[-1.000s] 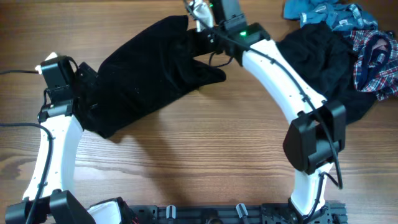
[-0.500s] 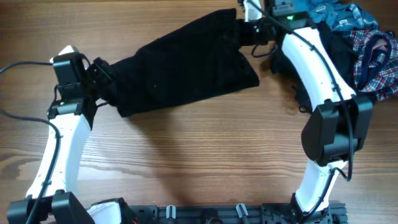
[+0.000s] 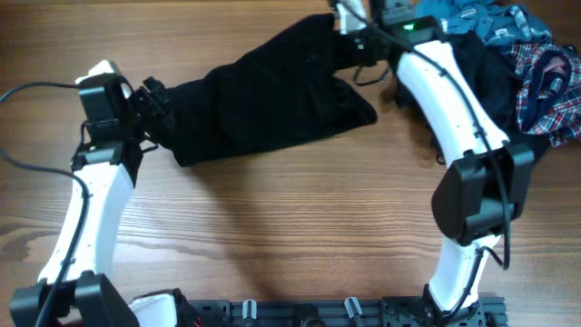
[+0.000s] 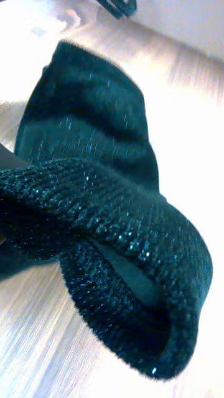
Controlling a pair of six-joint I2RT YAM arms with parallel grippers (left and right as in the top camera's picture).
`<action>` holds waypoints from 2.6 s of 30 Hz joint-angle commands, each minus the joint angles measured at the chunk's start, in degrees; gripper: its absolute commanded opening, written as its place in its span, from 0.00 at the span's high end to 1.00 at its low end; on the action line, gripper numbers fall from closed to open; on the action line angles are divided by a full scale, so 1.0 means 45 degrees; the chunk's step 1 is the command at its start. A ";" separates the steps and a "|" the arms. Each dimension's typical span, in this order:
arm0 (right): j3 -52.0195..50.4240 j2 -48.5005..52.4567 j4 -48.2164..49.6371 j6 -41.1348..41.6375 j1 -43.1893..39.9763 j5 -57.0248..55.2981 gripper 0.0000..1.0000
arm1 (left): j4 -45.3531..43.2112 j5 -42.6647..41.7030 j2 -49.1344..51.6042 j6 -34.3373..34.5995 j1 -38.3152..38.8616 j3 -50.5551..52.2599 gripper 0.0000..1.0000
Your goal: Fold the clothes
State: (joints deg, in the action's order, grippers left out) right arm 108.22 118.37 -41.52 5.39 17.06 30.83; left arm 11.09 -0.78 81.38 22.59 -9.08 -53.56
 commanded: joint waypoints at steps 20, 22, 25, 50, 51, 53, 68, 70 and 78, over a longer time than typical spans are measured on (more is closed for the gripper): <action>0.0554 0.0131 0.3109 0.2137 0.4537 -0.0340 0.96 | 0.0544 -0.0204 -0.3011 -0.0593 -0.0617 -0.0816 0.09; 0.0554 0.0131 0.3152 0.2137 0.4731 -0.0461 0.96 | 0.0393 -0.0199 -0.3415 -0.0602 -0.0617 -0.0821 0.09; 0.0549 0.0136 0.3181 0.2142 0.4818 -0.0481 0.96 | 0.0019 -0.0155 -0.4221 -0.0597 -0.0631 -0.0821 0.08; 0.0544 -0.0724 -0.0976 0.1132 -0.1117 -0.0287 0.96 | 0.0967 -0.1200 -0.1938 -0.0525 0.0204 -0.0816 0.07; 0.0544 -0.0724 -0.1132 0.1088 -0.1239 -0.0287 0.96 | 0.0933 -0.1200 -0.1613 -0.0486 0.0325 -0.0816 0.07; 0.0544 -0.0724 -0.1331 0.0991 -0.1418 -0.0335 0.96 | 0.0733 -0.1195 -0.0821 -0.0267 0.0568 -0.0816 0.07; 0.0544 -0.0724 -0.1656 0.1132 -0.1457 -0.0855 0.96 | -0.0714 -0.1166 0.3293 0.0053 0.1423 -0.0816 0.40; 0.0544 -0.0724 -0.1637 0.1132 -0.1457 -0.0855 0.96 | -0.0597 -0.0981 0.3342 0.0029 0.1399 -0.0816 0.60; 0.0544 -0.0724 -0.1661 0.0831 -0.1457 -0.0860 0.96 | -0.0573 -0.0262 0.3235 -0.0189 0.1311 -0.1098 0.95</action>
State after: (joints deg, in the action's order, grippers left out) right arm 108.66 118.19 -49.10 10.57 10.35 27.31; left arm 8.69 -4.75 95.81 23.00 -2.94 -56.64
